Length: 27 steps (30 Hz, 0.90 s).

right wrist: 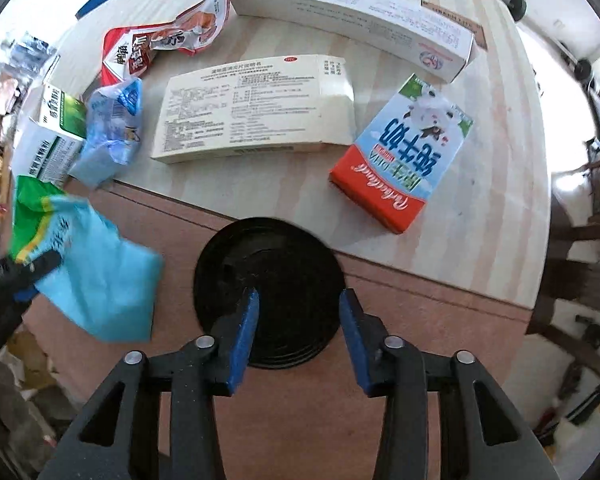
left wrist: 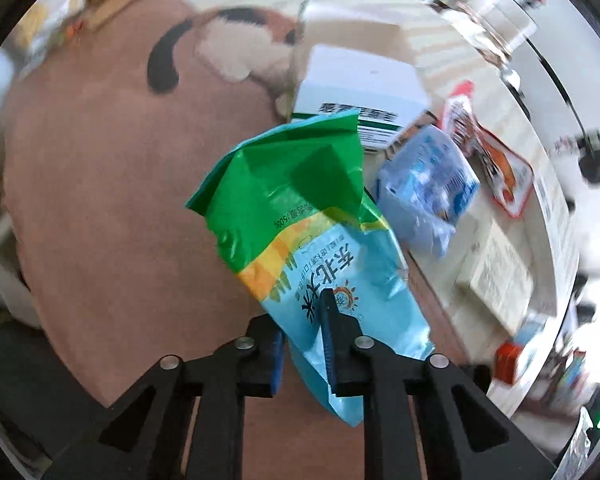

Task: Collect trash
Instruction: 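Grasp the green-and-blue snack bag with the left tool while the right tool grasps the black lid, then carry the bag and lid to the white bin and release them inside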

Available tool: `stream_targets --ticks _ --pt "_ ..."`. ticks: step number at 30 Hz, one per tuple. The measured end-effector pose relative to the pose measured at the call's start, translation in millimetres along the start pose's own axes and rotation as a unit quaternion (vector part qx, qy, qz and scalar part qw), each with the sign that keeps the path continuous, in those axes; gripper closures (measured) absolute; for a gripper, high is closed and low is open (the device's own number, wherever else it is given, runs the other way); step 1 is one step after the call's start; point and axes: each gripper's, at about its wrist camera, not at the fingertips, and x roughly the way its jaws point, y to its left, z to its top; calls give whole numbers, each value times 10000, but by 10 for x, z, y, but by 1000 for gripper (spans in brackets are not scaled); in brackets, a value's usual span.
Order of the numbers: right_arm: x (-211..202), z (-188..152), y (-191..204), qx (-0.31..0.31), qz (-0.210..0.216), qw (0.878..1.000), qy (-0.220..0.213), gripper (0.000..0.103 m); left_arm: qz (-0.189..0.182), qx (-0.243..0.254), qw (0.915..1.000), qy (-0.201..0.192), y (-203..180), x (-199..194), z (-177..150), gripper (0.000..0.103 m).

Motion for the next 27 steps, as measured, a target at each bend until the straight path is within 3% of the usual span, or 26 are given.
stream_targets --ticks 1,3,7,13,17,19,27 --pt "17 -7 17 32 157 9999 60 23 167 257 9995 -100 -15 -79 -68 92" --pt "14 -8 32 31 301 9995 36 9 338 518 9979 -178 -24 -143 -122 92" --pt "94 -16 277 -217 -27 9997 -53 5 641 773 9945 -285 71 -251 -327 92" --pt "358 -70 639 -408 -610 9973 39 4 751 682 9944 -280 255 -273 -475 92" --pt "393 -118 717 -335 -680 9971 -86 6 812 711 9936 -343 227 -290 -473 93" --pt "339 -175 757 -342 -682 9969 -214 15 852 760 9927 -393 234 -329 -487 93" --pt "31 -418 833 -480 -625 9959 -446 16 979 959 9882 -681 273 -591 -570 94"
